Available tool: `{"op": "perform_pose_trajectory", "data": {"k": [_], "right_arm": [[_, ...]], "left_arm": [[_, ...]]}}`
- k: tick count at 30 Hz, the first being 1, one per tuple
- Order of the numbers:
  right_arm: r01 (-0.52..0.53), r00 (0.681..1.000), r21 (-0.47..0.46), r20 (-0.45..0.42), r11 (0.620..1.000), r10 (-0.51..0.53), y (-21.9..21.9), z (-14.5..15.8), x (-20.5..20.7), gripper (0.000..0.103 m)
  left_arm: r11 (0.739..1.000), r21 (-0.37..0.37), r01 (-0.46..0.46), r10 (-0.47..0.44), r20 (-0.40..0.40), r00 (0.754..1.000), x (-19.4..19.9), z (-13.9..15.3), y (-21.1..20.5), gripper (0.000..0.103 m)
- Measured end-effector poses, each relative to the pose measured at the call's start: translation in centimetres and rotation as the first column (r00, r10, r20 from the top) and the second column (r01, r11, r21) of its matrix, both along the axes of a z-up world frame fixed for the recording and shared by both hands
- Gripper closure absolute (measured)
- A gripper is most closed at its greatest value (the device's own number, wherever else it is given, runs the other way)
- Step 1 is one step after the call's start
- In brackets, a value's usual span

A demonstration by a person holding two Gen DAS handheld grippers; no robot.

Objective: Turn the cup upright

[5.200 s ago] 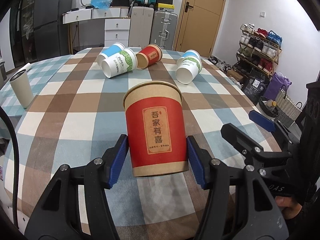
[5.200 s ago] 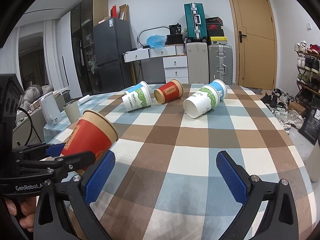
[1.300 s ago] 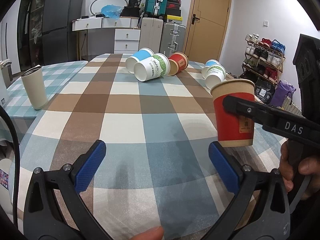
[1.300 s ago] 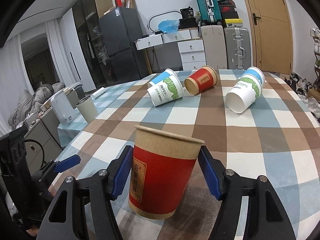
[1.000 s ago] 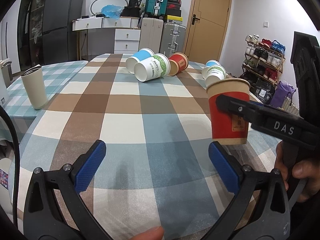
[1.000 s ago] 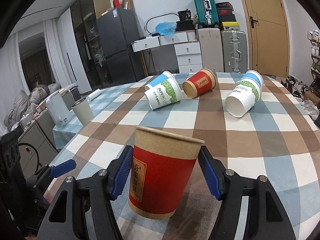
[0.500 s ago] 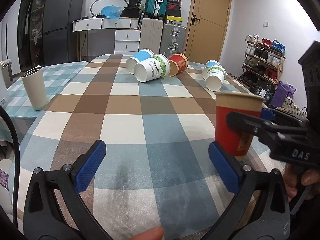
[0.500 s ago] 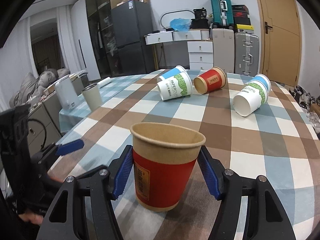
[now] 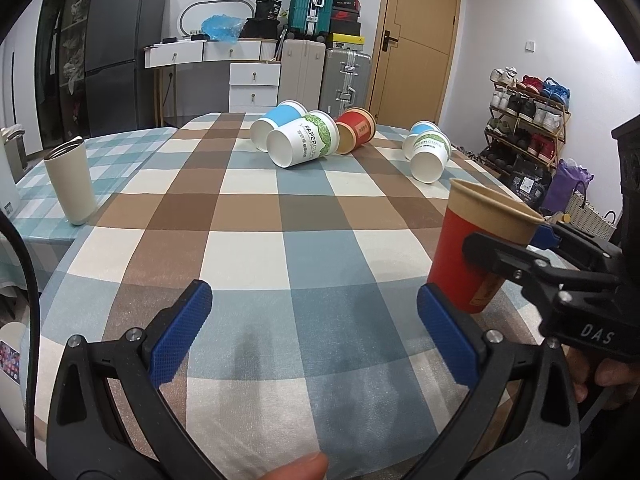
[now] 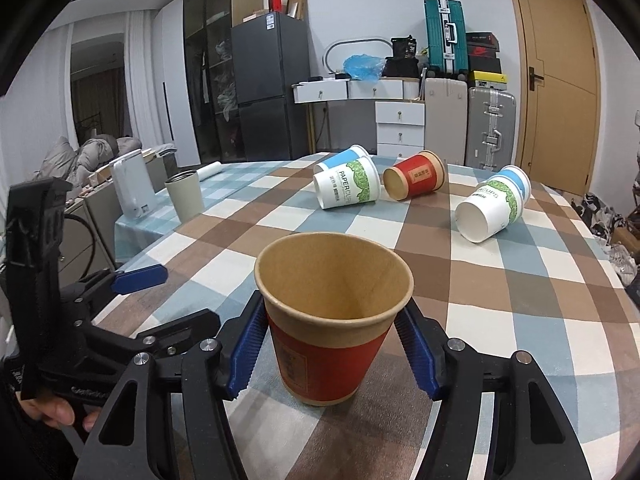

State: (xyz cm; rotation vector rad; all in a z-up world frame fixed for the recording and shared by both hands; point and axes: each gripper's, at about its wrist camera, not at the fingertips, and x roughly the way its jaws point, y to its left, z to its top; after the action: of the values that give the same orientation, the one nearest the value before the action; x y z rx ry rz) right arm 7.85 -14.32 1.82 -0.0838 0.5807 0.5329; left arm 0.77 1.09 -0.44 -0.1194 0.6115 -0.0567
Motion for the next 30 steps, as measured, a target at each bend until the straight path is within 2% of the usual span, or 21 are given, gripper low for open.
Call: {"op": "perform_pose_trajectory", "data": {"k": [6, 9, 11, 13, 17, 20, 30], "right_arm": [[-0.01, 1.0, -0.012, 0.019, 1.0, 0.01, 0.3, -0.1, -0.3, 0.037], [-0.009, 1.0, -0.017, 0.014, 1.0, 0.009, -0.2, -0.2, -0.2, 0.028], [-0.015, 1.0, 0.006, 0.014, 1.0, 0.015, -0.9, -0.1, -0.2, 0.014], [-0.02, 0.999, 0.019, 0.031, 1.0, 0.019, -1.5, 0.1, -0.4, 0.008], [-0.047, 0.997, 0.025, 0.062, 0.999, 0.046, -2.4, 0.4, -1.1, 0.004], [-0.084, 0.994, 0.072, 0.073, 0.994, 0.079, -3.7, 0.7, -1.7, 0.0], [-0.135, 0.987, 0.161, 0.108, 0.978, 0.119, -6.8, 0.8, -2.7, 0.0]], "left_arm": [[1.0, 0.003, 0.002, -0.002, 0.002, 1.0, 0.0, 0.0, -0.1, 0.001], [1.0, 0.011, 0.004, -0.005, 0.014, 1.0, -0.1, 0.2, -0.2, 0.001], [1.0, 0.013, 0.003, -0.003, 0.016, 1.0, -0.2, 0.3, -0.2, 0.001], [1.0, 0.013, 0.002, -0.002, 0.018, 1.0, -0.2, 0.3, -0.2, 0.001], [1.0, 0.017, 0.005, -0.006, 0.034, 0.999, -0.4, 0.3, -0.3, 0.001], [1.0, 0.021, 0.015, -0.016, 0.049, 0.999, -0.7, 0.3, -0.5, 0.001], [0.995, 0.039, 0.087, -0.091, 0.105, 0.99, -1.8, 0.5, -2.0, 0.001]]}}
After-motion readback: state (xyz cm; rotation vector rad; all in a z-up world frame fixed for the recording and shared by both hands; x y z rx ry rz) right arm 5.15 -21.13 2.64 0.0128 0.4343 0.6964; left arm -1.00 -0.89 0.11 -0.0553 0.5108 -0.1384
